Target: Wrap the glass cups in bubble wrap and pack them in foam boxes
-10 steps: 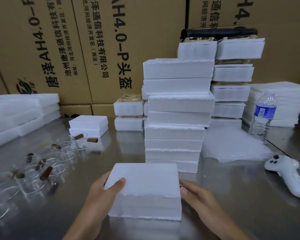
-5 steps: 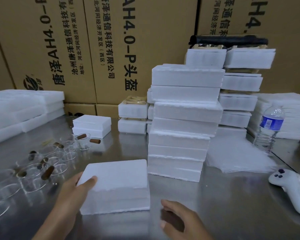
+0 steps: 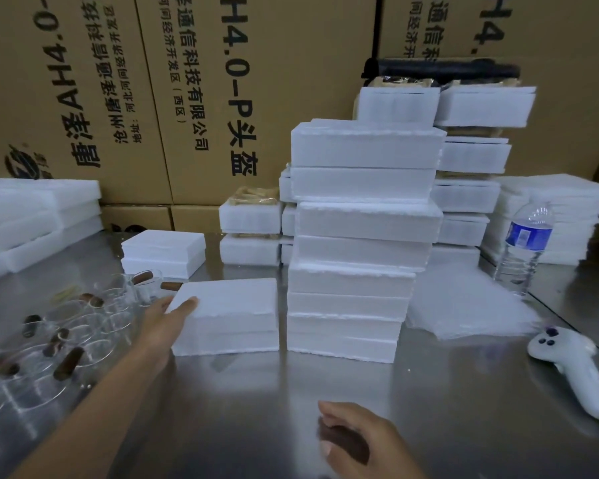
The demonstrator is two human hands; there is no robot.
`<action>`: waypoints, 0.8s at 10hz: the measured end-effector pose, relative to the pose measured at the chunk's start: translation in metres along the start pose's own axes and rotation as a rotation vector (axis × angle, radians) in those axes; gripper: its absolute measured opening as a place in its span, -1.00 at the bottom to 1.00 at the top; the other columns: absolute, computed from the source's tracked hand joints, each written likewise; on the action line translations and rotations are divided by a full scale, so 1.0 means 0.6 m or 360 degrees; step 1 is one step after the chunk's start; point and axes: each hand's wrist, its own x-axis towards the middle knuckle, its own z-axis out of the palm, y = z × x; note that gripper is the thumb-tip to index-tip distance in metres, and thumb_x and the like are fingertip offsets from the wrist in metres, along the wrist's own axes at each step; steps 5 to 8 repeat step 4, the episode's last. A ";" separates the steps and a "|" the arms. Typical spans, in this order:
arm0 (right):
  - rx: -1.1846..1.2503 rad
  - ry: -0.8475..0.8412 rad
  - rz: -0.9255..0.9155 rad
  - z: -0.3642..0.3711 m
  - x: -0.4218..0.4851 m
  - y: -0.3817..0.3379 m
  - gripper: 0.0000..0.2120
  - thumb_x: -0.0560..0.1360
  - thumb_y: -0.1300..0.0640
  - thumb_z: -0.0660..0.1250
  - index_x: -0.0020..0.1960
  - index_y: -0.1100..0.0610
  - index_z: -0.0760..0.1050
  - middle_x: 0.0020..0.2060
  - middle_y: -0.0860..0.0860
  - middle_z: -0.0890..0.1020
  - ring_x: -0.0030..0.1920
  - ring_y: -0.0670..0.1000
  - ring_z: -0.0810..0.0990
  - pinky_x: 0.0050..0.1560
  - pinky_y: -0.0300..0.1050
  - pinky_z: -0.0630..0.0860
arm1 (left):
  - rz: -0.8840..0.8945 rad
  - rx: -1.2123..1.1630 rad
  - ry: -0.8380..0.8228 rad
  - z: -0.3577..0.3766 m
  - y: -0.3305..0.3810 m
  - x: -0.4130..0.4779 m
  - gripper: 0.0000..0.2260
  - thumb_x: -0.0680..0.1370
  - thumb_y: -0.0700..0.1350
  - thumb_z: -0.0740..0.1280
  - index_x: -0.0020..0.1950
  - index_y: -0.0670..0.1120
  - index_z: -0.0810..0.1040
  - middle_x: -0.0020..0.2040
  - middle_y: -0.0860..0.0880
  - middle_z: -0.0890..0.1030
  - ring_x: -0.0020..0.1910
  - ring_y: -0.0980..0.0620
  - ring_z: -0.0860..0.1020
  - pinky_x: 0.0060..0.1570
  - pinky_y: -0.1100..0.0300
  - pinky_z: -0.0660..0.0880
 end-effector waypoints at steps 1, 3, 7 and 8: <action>-0.0017 0.0049 -0.0059 0.003 -0.001 0.006 -0.59 0.23 -0.03 0.40 0.03 -0.39 0.54 -0.04 -0.10 0.66 0.02 -0.16 0.64 0.29 -0.13 0.44 | -0.0051 -0.0069 -0.0016 0.028 0.002 0.019 -0.59 0.52 -0.05 0.40 0.29 -0.20 0.44 0.20 -0.18 0.53 0.08 -0.17 0.52 -0.01 -0.01 0.46; -0.0138 0.0050 -0.0177 0.003 0.008 0.027 -0.50 0.36 0.23 0.35 0.08 -0.34 0.53 0.01 -0.28 0.59 0.04 -0.16 0.62 0.26 -0.19 0.45 | -0.0141 -0.0012 -0.0030 0.041 0.002 0.033 -0.51 0.51 0.08 0.37 0.34 -0.14 0.40 0.21 -0.15 0.50 0.09 -0.15 0.49 0.03 -0.03 0.46; -0.0200 0.0018 -0.0214 0.002 0.013 0.025 -0.57 0.36 0.25 0.35 0.04 -0.25 0.58 0.01 -0.30 0.58 0.06 -0.19 0.60 0.23 -0.27 0.43 | -0.0023 -0.0036 -0.0061 0.033 0.003 0.016 -0.55 0.56 0.08 0.30 0.33 -0.17 0.41 0.24 -0.16 0.51 0.18 -0.17 0.50 0.11 -0.03 0.45; -0.0200 0.0018 -0.0214 0.002 0.013 0.025 -0.57 0.36 0.25 0.35 0.04 -0.25 0.58 0.01 -0.30 0.58 0.06 -0.19 0.60 0.23 -0.27 0.43 | -0.0023 -0.0036 -0.0061 0.033 0.003 0.016 -0.55 0.56 0.08 0.30 0.33 -0.17 0.41 0.24 -0.16 0.51 0.18 -0.17 0.50 0.11 -0.03 0.45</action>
